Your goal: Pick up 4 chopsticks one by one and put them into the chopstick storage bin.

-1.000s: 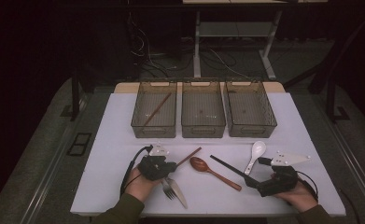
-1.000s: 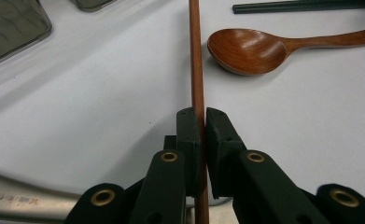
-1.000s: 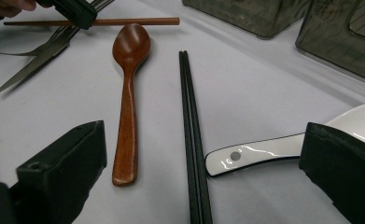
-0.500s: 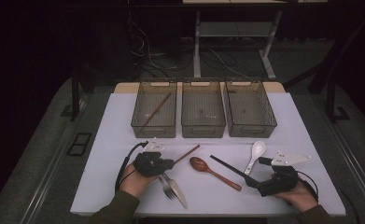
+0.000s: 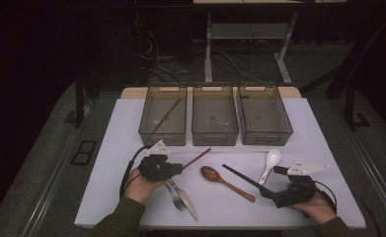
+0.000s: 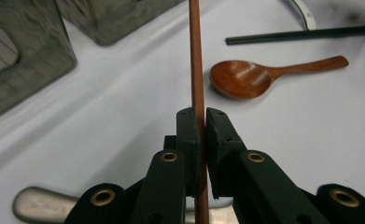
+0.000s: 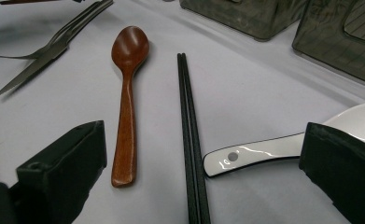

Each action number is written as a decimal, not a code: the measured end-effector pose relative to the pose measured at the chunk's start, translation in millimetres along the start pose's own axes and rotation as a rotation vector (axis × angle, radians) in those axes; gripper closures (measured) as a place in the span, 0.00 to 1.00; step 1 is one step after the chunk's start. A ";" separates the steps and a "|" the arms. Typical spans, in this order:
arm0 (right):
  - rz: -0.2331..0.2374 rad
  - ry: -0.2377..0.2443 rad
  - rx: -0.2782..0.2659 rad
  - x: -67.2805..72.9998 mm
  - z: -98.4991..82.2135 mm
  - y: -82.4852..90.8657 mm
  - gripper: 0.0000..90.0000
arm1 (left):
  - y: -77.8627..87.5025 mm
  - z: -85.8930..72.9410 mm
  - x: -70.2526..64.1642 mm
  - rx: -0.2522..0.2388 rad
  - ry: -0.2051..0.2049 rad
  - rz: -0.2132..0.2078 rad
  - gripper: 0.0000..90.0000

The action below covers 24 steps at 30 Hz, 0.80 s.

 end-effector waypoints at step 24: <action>-0.006 -0.003 -0.001 -0.3 0.1 0.5 0.01 | 14.6 38.6 24.4 -0.046 -0.009 0.021 0.93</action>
Point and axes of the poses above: each handheld gripper's, and its own axes: y roughly backward along the jaws, z roughly out of its top, x roughly to its left, the point moved 9 cm from there along -y, roughly forward along the jaws, and after that the axes turned 1 degree about -z, right-handed, at the moved point
